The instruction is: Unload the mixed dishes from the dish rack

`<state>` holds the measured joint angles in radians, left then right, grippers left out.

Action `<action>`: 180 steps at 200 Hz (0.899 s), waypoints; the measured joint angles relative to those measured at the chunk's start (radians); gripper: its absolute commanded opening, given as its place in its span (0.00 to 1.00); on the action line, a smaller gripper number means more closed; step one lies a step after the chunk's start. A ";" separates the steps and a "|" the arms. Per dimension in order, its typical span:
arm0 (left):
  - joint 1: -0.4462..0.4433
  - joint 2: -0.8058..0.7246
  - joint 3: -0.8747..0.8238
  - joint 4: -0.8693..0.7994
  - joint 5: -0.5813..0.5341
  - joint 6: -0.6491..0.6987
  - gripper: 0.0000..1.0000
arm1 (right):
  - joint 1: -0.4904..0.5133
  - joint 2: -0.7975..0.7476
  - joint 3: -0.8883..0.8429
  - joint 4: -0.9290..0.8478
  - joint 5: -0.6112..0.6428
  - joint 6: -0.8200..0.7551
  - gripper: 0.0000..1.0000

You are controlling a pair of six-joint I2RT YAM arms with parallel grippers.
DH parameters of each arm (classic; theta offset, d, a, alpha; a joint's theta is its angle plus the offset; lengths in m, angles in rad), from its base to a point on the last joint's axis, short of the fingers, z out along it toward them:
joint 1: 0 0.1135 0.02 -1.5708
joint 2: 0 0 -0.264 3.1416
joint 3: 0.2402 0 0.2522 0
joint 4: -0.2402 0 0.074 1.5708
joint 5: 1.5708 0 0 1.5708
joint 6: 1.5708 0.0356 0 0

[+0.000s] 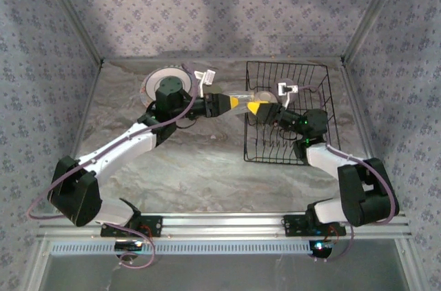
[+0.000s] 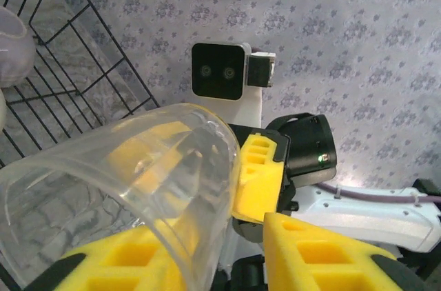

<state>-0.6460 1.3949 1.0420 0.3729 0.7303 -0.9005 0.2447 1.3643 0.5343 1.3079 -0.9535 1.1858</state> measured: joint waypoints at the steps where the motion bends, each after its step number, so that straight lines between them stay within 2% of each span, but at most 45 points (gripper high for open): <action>1: 0.000 0.000 0.000 0.000 -0.001 -0.002 0.13 | 0.000 0.000 0.000 0.001 -0.001 0.001 0.46; 12: -0.002 0.000 -0.004 0.007 -0.006 -0.004 0.00 | 0.000 0.000 0.000 0.013 -0.005 0.009 0.47; 39: -0.006 0.000 -0.007 0.045 -0.001 -0.029 0.00 | -0.006 0.002 0.000 0.047 -0.010 0.038 0.50; 53: -0.010 0.000 -0.007 0.051 -0.002 -0.033 0.00 | -0.008 0.002 0.000 0.057 -0.013 0.042 0.55; 73: -0.017 0.000 -0.007 0.059 -0.005 -0.034 0.00 | -0.009 0.003 0.000 0.061 -0.012 0.048 0.72; 87: -0.025 0.000 -0.007 0.055 -0.019 -0.032 0.00 | -0.009 0.004 -0.006 0.061 -0.013 0.041 0.88; 94: -0.030 0.000 -0.007 0.047 -0.028 -0.032 0.00 | -0.009 0.003 -0.012 0.060 -0.013 0.038 1.00; 137: -0.033 -0.009 -0.006 -0.035 -0.097 0.010 0.00 | -0.007 -0.072 -0.033 -0.051 0.003 -0.043 1.00; 163: -0.037 -0.039 0.038 -0.177 -0.164 0.079 0.00 | -0.002 -0.171 -0.044 -0.230 0.051 -0.169 0.99; 180: -0.035 -0.046 0.104 -0.322 -0.231 0.135 0.00 | 0.013 -0.275 -0.044 -0.417 0.135 -0.310 1.00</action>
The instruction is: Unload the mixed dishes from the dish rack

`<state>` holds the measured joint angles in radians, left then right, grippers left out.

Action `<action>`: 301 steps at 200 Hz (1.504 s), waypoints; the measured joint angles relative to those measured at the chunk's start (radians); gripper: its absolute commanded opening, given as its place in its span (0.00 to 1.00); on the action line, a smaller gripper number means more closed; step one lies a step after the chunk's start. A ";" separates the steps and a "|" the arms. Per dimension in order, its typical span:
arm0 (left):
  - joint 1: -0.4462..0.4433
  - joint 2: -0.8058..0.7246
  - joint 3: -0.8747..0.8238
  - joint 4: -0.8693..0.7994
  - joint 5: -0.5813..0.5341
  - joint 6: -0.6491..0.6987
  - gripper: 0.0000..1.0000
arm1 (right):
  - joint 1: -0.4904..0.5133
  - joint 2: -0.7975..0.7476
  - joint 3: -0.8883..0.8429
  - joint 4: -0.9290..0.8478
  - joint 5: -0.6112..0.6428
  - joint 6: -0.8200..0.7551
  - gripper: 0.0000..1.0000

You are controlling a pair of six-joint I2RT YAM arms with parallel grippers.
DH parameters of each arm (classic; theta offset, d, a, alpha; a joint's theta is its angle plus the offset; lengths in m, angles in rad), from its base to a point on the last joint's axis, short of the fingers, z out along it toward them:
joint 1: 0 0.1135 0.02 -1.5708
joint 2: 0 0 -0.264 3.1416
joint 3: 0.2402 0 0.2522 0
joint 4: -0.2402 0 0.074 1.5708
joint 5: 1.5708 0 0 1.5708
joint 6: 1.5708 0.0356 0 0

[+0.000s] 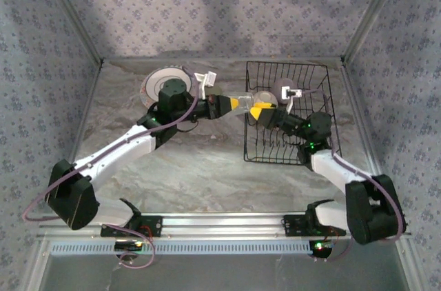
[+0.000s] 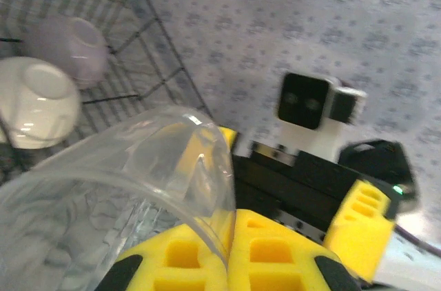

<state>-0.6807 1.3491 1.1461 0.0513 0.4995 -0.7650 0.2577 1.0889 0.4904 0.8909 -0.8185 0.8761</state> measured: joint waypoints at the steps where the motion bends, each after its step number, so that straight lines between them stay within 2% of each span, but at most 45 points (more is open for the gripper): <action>1: 0.000 0.000 0.007 -0.013 -0.006 0.005 0.00 | 0.001 -0.004 0.000 -0.007 0.004 -0.004 1.00; 36: 0.001 0.004 0.172 -0.323 -0.158 0.134 0.00 | 0.114 -0.187 0.006 -0.360 0.262 -0.306 1.00; 73: -0.001 0.119 0.386 -0.653 -0.297 0.265 0.00 | 0.190 -0.183 0.012 -0.552 0.460 -0.473 1.00; 98: -0.018 0.235 0.464 -0.818 -0.392 0.339 0.00 | 0.245 -0.150 0.029 -0.625 0.532 -0.549 1.00; 129: -0.051 0.363 0.511 -0.959 -0.488 0.402 0.00 | 0.297 -0.128 0.050 -0.654 0.565 -0.613 1.00; 161: -0.075 0.457 0.564 -1.038 -0.566 0.444 0.00 | 0.311 -0.124 0.056 -0.661 0.572 -0.647 1.00; 210: -0.090 0.561 0.629 -1.071 -0.643 0.492 0.00 | 0.311 -0.124 0.056 -0.667 0.572 -0.660 1.00; 301: -0.090 0.729 0.724 -1.077 -0.681 0.601 0.00 | 0.311 -0.124 0.056 -0.668 0.571 -0.661 1.00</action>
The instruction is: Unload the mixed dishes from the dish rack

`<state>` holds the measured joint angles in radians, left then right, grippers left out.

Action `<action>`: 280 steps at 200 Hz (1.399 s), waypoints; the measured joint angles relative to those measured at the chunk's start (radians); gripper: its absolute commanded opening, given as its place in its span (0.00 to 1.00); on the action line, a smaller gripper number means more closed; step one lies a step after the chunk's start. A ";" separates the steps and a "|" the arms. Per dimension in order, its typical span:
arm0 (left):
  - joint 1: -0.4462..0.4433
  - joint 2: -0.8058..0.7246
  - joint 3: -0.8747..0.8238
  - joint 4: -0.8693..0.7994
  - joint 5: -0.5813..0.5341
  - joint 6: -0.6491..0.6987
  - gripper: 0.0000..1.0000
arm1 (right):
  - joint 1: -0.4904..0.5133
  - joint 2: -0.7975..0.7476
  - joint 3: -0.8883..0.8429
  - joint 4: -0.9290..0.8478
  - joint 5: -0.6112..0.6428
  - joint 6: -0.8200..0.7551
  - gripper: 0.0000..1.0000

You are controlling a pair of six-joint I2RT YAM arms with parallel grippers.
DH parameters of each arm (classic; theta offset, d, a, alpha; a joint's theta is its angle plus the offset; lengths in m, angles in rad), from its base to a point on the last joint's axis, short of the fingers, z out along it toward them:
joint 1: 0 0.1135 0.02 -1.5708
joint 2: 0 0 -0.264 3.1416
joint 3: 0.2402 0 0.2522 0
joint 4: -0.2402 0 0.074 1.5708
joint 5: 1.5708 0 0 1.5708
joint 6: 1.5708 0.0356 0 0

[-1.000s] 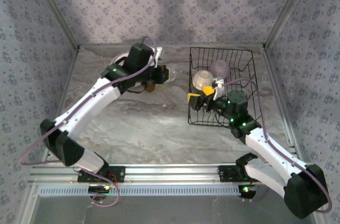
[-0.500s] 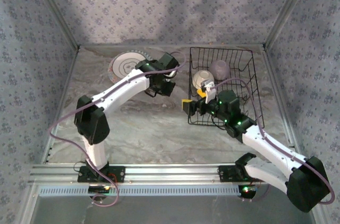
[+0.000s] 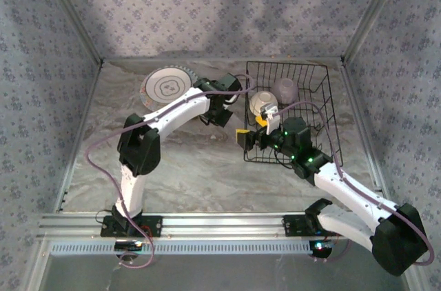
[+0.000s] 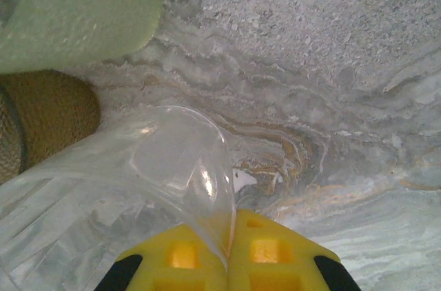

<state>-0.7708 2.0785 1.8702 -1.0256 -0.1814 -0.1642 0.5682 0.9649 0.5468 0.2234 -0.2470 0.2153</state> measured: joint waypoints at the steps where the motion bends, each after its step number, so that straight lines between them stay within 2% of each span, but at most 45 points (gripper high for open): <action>1: 0.000 0.000 0.000 0.000 0.000 0.000 0.00 | 0.000 0.000 0.000 0.000 0.000 0.000 1.00; 188: 0.048 0.145 0.115 -0.024 0.001 0.061 0.00 | 0.000 0.000 0.000 0.002 -0.009 0.000 1.00; 215: 0.051 0.159 0.117 -0.027 0.001 0.063 0.03 | 0.000 0.000 0.000 0.012 -0.027 -0.005 1.00; 257: 0.056 0.163 0.119 -0.027 0.004 0.070 0.16 | 0.000 0.000 0.000 0.019 -0.043 -0.007 1.00; 280: 0.058 0.163 0.119 -0.027 0.006 0.069 0.20 | 0.000 -0.002 0.000 0.019 -0.046 -0.007 1.00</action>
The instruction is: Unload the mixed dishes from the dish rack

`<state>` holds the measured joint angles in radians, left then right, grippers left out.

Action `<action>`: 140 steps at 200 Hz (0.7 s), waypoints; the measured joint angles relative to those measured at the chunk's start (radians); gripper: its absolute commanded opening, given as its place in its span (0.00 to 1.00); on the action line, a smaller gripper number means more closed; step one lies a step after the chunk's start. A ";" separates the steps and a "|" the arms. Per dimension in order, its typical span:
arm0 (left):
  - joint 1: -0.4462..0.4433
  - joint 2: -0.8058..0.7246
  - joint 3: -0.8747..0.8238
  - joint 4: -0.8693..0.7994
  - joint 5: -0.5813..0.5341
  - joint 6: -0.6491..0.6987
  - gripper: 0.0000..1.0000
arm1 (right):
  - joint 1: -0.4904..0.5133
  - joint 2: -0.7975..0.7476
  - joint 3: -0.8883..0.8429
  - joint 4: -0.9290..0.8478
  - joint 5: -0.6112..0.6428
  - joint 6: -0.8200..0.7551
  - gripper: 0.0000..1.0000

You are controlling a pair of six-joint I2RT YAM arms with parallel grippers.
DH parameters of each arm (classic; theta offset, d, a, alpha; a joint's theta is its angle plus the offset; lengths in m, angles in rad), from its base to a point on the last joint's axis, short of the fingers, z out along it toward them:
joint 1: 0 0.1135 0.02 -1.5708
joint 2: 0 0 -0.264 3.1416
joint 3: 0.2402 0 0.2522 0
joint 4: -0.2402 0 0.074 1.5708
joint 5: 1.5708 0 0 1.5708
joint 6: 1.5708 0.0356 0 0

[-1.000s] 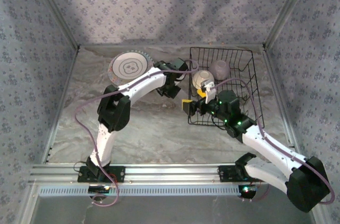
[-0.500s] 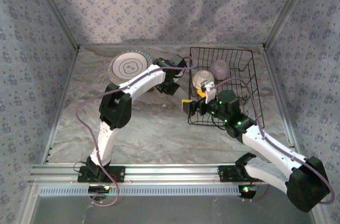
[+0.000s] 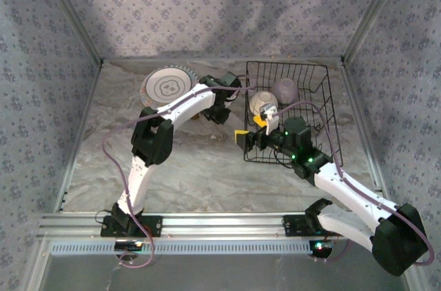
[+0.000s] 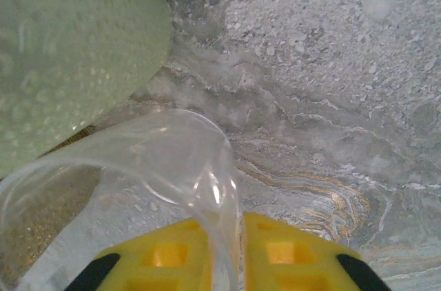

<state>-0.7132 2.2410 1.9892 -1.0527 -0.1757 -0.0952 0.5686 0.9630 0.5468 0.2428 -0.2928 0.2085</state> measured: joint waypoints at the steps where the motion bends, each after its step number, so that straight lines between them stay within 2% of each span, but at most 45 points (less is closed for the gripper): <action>1: 0.000 0.000 0.000 0.000 0.000 0.000 0.20 | 0.000 0.000 0.000 0.000 0.000 0.000 1.00; 33: 0.000 0.000 0.000 0.000 0.000 0.000 0.25 | 0.000 0.000 0.000 0.000 -0.002 0.000 1.00; 52: 0.000 0.000 0.003 -0.004 0.003 0.000 0.31 | 0.000 -0.001 0.000 0.000 -0.002 0.000 1.00; 80: 0.000 -0.003 0.019 -0.011 0.003 -0.006 0.51 | 0.000 -0.006 0.000 0.000 -0.002 0.000 1.00; 96: -0.001 -0.013 0.021 -0.018 0.007 -0.014 0.68 | 0.000 -0.011 0.000 0.000 0.002 0.000 1.00; 140: -0.002 -0.114 0.031 -0.031 0.022 -0.023 0.88 | 0.000 -0.045 -0.003 -0.001 0.010 0.000 1.00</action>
<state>-0.7155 2.1269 2.0205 -1.0832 -0.1539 -0.1181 0.5682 0.9180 0.5438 0.2417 -0.2832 0.2085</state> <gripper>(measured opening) 0.838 0.995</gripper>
